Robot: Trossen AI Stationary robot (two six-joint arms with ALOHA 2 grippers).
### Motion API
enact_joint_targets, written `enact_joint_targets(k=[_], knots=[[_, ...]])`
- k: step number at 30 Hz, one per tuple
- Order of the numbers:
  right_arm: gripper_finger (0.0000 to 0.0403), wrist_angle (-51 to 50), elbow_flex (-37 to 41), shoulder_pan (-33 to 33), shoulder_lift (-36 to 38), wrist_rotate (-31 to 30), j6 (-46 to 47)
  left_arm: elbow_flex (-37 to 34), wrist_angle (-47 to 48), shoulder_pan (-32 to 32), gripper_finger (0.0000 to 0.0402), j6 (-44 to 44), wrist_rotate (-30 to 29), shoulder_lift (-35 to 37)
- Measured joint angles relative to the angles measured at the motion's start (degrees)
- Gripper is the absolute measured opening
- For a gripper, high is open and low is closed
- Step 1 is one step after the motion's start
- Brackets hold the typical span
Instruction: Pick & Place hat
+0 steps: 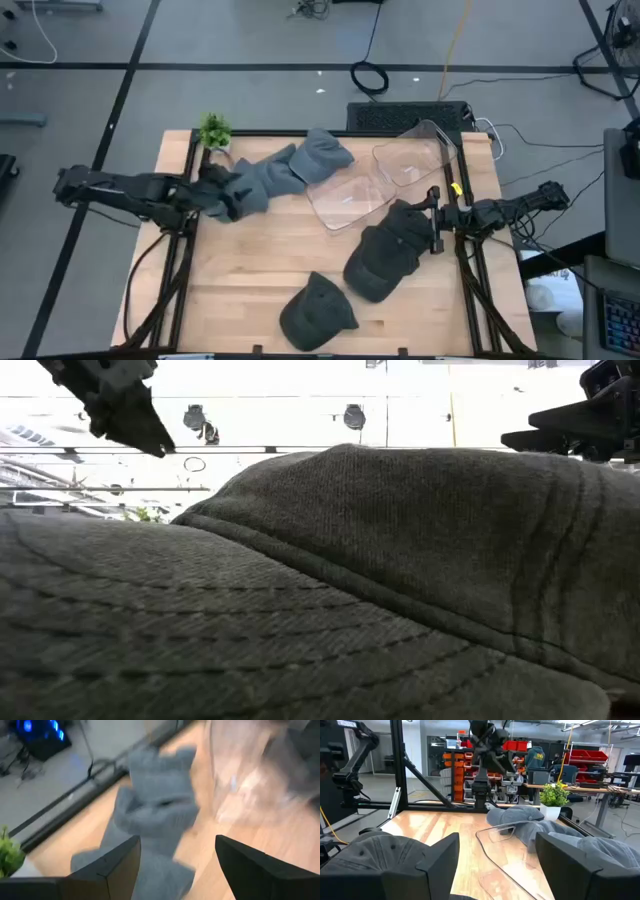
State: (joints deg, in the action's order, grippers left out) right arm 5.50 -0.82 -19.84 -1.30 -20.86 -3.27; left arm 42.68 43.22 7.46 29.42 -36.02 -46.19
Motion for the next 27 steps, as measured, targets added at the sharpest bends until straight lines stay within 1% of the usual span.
enact_joint_targets(k=[2, 6, 8, 10, 12, 15, 18, 22, 23, 27], knots=[[0.0249, 0.0, 0.0, 0.0, 0.0, 0.0, 0.0, 0.4, 0.7, 0.0, 0.0268, 0.3, 0.2, -4.1], [0.0249, 0.0, 0.0, 0.0, 0.0, 0.0, 0.0, 0.6, -3.2, -0.4, 0.0269, 1.3, 0.2, -11.1], [0.0249, 0.0, 0.0, 0.0, 0.0, 0.0, 0.0, 0.8, -2.1, -1.0, 0.0269, 3.2, 1.1, -13.6], [0.0249, 0.0, 0.0, 0.0, 0.0, 0.0, 0.0, 1.6, 1.1, -2.2, 0.0269, 4.3, 3.5, -15.3], [0.0249, 0.0, 0.0, 0.0, 0.0, 0.0, 0.0, 2.1, 7.0, -4.2, 0.0269, 5.5, 5.4, -16.2], [0.0249, 0.0, 0.0, 0.0, 0.0, 0.0, 0.0, 2.8, 16.6, -8.2, 0.0269, 9.6, 5.5, -16.2], [0.0249, 0.0, 0.0, 0.0, 0.0, 0.0, 0.0, 2.9, 21.2, -12.7, 0.0269, 12.1, 6.5, -14.8], [0.0249, 0.0, 0.0, 0.0, 0.0, 0.0, 0.0, 2.9, 20.1, -18.1, 0.0269, 7.9, 14.1, -13.9], [0.0249, 0.0, 0.0, 0.0, 0.0, 0.0, 0.0, 2.9, 19.6, -19.2, 0.0269, 6.4, 14.9, -13.9], [0.0249, 0.0, 0.0, 0.0, 0.0, 0.0, 0.0, 2.9, 16.2, -22.9, 0.0269, -0.4, 15.0, -14.8]])
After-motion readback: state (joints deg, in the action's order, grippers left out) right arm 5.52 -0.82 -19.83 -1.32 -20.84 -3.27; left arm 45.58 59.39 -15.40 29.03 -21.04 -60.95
